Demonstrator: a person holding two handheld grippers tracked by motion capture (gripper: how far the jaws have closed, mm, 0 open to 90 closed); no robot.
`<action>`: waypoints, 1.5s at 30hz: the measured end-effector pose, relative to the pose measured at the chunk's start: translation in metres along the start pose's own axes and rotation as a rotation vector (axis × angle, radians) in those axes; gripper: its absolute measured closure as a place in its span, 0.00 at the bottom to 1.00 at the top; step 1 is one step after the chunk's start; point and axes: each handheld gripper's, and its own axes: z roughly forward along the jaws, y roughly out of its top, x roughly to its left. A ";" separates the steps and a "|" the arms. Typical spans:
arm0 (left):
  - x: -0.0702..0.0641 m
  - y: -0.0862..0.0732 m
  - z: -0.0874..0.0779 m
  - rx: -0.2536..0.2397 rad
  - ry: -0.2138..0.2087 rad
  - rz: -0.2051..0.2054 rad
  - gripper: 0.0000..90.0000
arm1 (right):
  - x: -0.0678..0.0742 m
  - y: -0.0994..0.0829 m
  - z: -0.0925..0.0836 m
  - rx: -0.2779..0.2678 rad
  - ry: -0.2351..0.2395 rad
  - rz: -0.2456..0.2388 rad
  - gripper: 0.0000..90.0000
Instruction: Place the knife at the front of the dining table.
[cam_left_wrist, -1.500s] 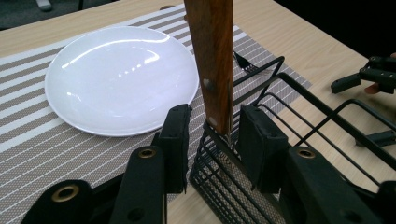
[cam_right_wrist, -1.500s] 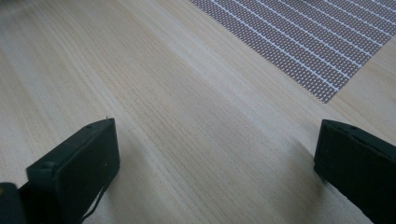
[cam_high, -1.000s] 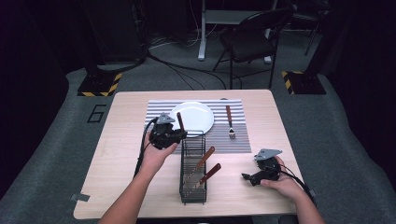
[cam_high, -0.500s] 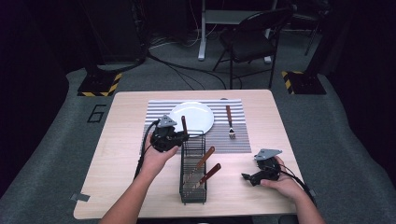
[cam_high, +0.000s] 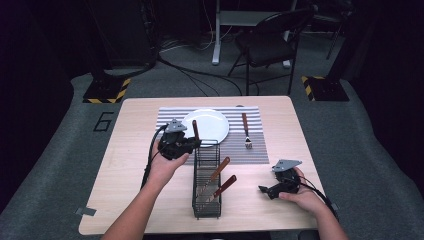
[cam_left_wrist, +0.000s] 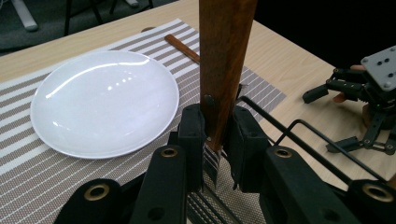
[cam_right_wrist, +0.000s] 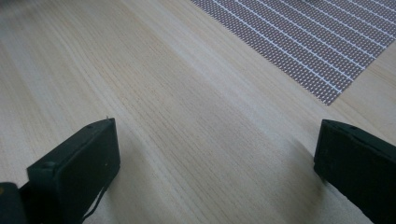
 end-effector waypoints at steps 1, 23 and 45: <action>0.000 0.000 0.000 0.000 0.000 0.000 0.85 | 0.000 0.000 0.000 0.000 0.000 0.000 0.00; -0.006 0.049 -0.035 -0.038 -0.005 0.047 0.85 | 0.000 0.000 0.000 -0.003 0.002 -0.003 0.00; 0.025 0.055 -0.051 -0.075 0.066 -0.010 0.85 | 0.000 0.000 0.000 -0.003 0.003 -0.002 0.00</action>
